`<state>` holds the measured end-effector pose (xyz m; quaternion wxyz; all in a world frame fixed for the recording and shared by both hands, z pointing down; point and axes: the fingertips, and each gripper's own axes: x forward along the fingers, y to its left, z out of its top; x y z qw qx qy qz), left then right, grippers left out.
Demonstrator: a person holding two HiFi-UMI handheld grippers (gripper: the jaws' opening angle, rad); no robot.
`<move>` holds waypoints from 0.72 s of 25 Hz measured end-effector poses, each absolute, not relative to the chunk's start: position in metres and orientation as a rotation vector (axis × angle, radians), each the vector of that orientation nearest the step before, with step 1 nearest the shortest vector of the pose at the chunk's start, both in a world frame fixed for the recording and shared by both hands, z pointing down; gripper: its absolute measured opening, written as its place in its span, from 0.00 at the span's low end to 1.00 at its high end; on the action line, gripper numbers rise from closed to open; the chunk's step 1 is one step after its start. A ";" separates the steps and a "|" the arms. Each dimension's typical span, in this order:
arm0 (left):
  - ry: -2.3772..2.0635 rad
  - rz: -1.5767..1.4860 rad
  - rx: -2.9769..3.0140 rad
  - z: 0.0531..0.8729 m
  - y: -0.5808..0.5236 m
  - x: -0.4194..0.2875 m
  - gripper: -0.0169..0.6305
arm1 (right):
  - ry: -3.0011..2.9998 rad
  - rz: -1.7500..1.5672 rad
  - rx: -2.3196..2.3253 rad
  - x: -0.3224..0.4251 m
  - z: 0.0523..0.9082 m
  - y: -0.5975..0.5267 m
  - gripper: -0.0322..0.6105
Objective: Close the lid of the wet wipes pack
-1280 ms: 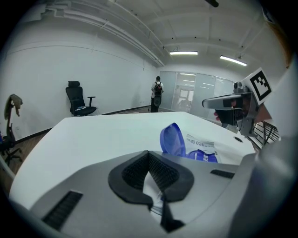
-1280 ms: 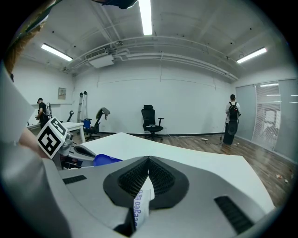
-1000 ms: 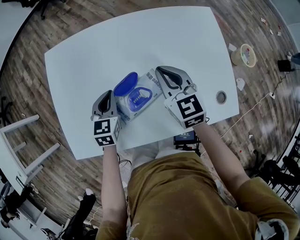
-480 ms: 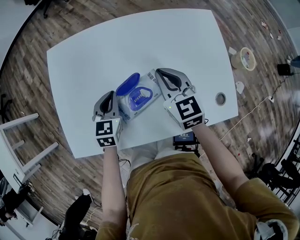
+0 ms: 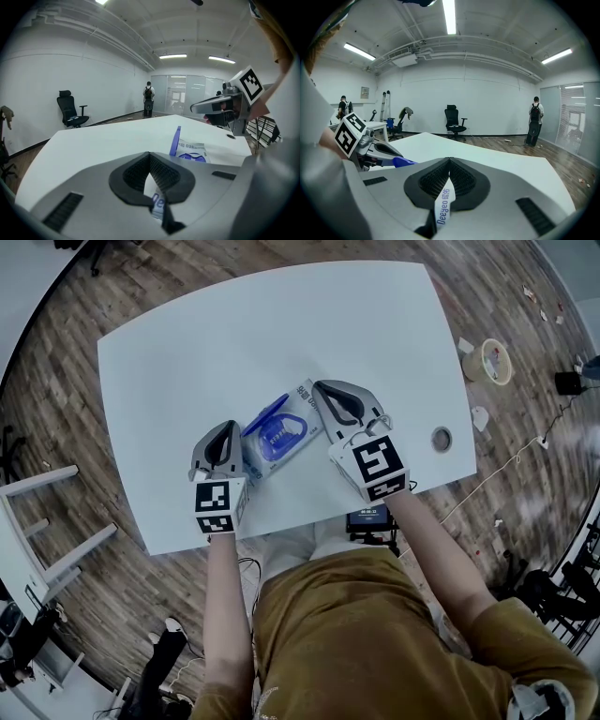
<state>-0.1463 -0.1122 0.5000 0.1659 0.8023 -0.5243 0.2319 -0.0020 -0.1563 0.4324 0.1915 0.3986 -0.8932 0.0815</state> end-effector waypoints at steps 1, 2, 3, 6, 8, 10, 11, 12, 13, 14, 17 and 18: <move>-1.493 0.661 2.286 0.500 -0.112 -0.146 0.01 | -2.508 0.229 1.120 -0.002 0.432 -0.156 0.06; -1.493 0.661 2.287 0.499 -0.112 -0.147 0.01 | -2.508 0.228 1.120 -0.003 0.432 -0.156 0.06; -1.492 0.663 2.288 0.499 -0.111 -0.146 0.01 | -2.509 0.228 1.118 -0.003 0.432 -0.156 0.06; -1.486 0.673 2.291 0.498 -0.109 -0.144 0.01 | -2.509 0.227 1.110 -0.003 0.433 -0.154 0.06; -1.482 0.668 2.300 0.497 -0.109 -0.141 0.01 | -2.509 0.228 1.107 -0.004 0.433 -0.153 0.06; -1.478 0.665 2.303 0.497 -0.108 -0.141 0.01 | -2.510 0.229 1.105 -0.005 0.432 -0.153 0.06; -1.476 0.665 2.303 0.497 -0.107 -0.141 0.01 | -2.511 0.228 1.102 -0.006 0.432 -0.153 0.06; -1.474 0.664 2.302 0.498 -0.107 -0.141 0.01 | -2.512 0.228 1.100 -0.006 0.432 -0.152 0.06; -1.473 0.664 2.301 0.498 -0.106 -0.140 0.01 | -2.512 0.228 1.096 -0.007 0.433 -0.151 0.06; -1.473 0.664 2.302 0.499 -0.105 -0.140 0.01 | -2.512 0.228 1.093 -0.006 0.434 -0.150 0.06; -1.471 0.666 2.306 0.498 -0.104 -0.137 0.01 | -2.511 0.234 1.080 -0.005 0.436 -0.149 0.06; -1.470 0.666 2.306 0.498 -0.104 -0.136 0.01 | -2.510 0.237 1.075 -0.005 0.437 -0.148 0.06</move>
